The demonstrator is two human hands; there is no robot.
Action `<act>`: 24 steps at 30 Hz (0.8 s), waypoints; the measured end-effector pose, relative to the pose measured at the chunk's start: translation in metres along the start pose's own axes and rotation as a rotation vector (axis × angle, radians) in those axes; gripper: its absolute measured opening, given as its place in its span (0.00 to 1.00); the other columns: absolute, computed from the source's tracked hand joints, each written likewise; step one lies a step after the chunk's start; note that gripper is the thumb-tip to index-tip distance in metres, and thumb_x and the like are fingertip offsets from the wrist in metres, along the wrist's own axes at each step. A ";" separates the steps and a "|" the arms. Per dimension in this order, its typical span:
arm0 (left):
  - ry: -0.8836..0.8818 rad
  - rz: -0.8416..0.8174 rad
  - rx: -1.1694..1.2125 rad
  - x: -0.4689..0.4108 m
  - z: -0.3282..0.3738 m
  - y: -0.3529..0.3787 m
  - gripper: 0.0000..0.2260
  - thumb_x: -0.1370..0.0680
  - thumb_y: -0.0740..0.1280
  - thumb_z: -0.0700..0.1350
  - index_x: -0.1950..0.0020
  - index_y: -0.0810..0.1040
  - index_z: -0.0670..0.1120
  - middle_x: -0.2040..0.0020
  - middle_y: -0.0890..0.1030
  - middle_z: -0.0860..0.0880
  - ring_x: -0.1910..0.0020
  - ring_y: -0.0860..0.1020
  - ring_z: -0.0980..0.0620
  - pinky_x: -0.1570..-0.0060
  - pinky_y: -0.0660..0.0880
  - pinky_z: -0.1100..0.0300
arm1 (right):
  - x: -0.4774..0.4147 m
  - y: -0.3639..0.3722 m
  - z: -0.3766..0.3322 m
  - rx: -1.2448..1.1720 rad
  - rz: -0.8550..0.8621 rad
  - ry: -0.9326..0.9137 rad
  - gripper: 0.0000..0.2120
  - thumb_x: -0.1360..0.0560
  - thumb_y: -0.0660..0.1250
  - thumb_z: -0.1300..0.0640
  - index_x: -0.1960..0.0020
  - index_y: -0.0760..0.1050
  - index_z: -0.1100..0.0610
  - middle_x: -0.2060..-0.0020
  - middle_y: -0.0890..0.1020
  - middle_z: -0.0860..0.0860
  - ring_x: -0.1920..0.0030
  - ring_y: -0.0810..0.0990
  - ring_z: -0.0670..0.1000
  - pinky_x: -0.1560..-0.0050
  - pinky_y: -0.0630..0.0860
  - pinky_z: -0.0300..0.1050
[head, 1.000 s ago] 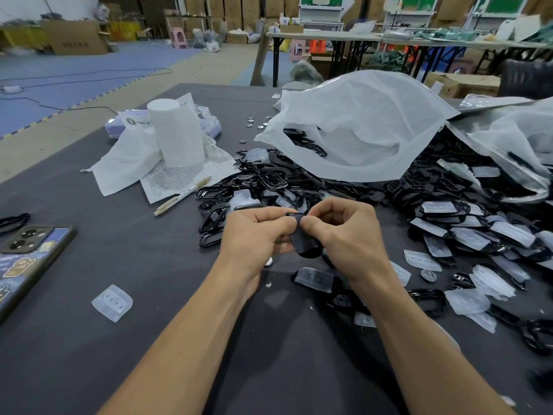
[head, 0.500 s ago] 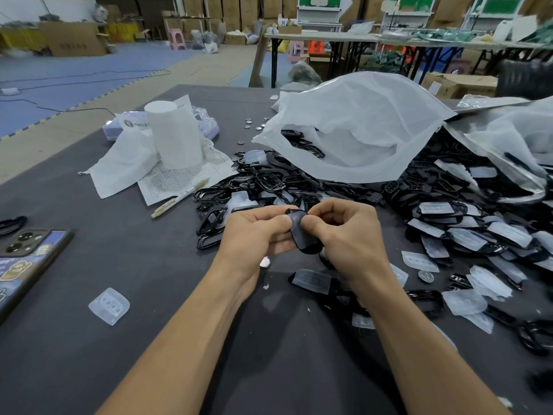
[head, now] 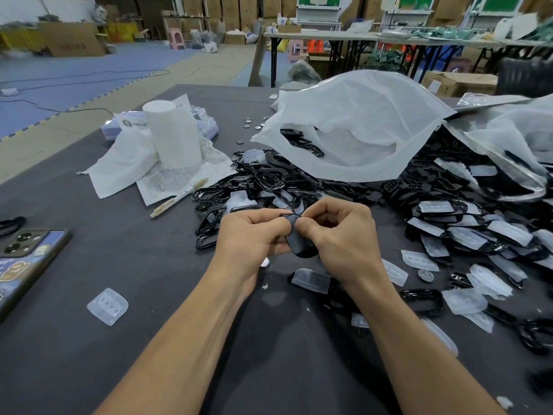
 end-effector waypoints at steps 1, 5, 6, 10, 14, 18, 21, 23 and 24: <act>0.005 0.014 0.006 0.000 0.000 0.000 0.13 0.27 0.68 0.25 0.61 0.87 0.40 0.64 0.86 0.44 0.69 0.85 0.51 0.69 0.81 0.62 | 0.000 0.000 0.000 -0.007 -0.004 -0.005 0.10 0.29 0.76 0.64 0.65 0.82 0.52 0.73 0.83 0.46 0.73 0.78 0.41 0.70 0.74 0.33; 0.016 0.038 0.032 -0.003 -0.004 -0.001 0.10 0.27 0.69 0.26 0.59 0.86 0.38 0.62 0.87 0.40 0.67 0.86 0.47 0.67 0.82 0.59 | 0.000 0.001 0.000 -0.008 -0.010 -0.015 0.10 0.28 0.75 0.64 0.65 0.82 0.52 0.73 0.83 0.46 0.72 0.78 0.40 0.69 0.73 0.33; 0.014 0.023 0.046 -0.004 -0.005 -0.002 0.09 0.26 0.70 0.26 0.57 0.86 0.38 0.60 0.87 0.39 0.65 0.86 0.46 0.66 0.83 0.58 | 0.000 0.001 0.001 0.004 -0.002 -0.012 0.10 0.28 0.75 0.64 0.65 0.82 0.52 0.72 0.83 0.46 0.72 0.78 0.40 0.69 0.73 0.32; -0.021 -0.105 0.135 -0.005 -0.007 -0.006 0.10 0.24 0.70 0.26 0.50 0.85 0.37 0.53 0.88 0.38 0.57 0.88 0.44 0.60 0.84 0.58 | 0.000 -0.001 0.002 0.067 0.081 0.006 0.07 0.27 0.76 0.60 0.59 0.84 0.49 0.68 0.85 0.42 0.68 0.80 0.39 0.66 0.72 0.28; -0.042 -0.140 0.080 -0.006 -0.009 -0.005 0.10 0.23 0.69 0.27 0.48 0.85 0.37 0.53 0.88 0.40 0.57 0.88 0.48 0.60 0.83 0.62 | 0.002 -0.001 -0.003 0.178 0.047 -0.104 0.14 0.28 0.76 0.62 0.49 0.86 0.44 0.58 0.84 0.33 0.62 0.81 0.37 0.57 0.73 0.28; -0.065 -0.130 0.044 -0.005 -0.009 -0.007 0.10 0.24 0.70 0.27 0.47 0.85 0.38 0.54 0.88 0.41 0.58 0.88 0.49 0.61 0.82 0.63 | 0.003 0.000 -0.005 0.226 0.037 -0.149 0.10 0.29 0.78 0.61 0.54 0.87 0.46 0.56 0.79 0.23 0.61 0.79 0.33 0.55 0.73 0.29; -0.097 -0.117 0.031 -0.006 -0.010 -0.007 0.10 0.24 0.71 0.28 0.45 0.85 0.36 0.54 0.88 0.40 0.58 0.87 0.48 0.61 0.82 0.62 | 0.005 -0.001 -0.006 0.267 0.056 -0.208 0.08 0.30 0.79 0.61 0.57 0.87 0.48 0.60 0.79 0.22 0.59 0.80 0.35 0.54 0.78 0.35; -0.108 -0.111 0.028 -0.006 -0.010 -0.007 0.11 0.24 0.71 0.28 0.43 0.84 0.35 0.53 0.88 0.40 0.58 0.87 0.48 0.60 0.82 0.62 | 0.004 -0.001 -0.005 0.280 0.060 -0.234 0.08 0.30 0.78 0.61 0.60 0.86 0.48 0.58 0.81 0.25 0.59 0.81 0.38 0.56 0.79 0.38; -0.110 -0.109 0.028 -0.007 -0.010 -0.007 0.11 0.24 0.71 0.28 0.42 0.83 0.34 0.53 0.88 0.40 0.58 0.87 0.48 0.61 0.82 0.62 | 0.003 -0.001 -0.004 0.283 0.060 -0.231 0.08 0.30 0.78 0.61 0.61 0.85 0.48 0.56 0.82 0.29 0.60 0.81 0.39 0.57 0.79 0.39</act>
Point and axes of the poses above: each hand's wrist, its own x-axis away from the middle knuckle, its own y-axis out of the palm, z = x × y, the point moved 1 cm from there along -x, towards the middle knuckle
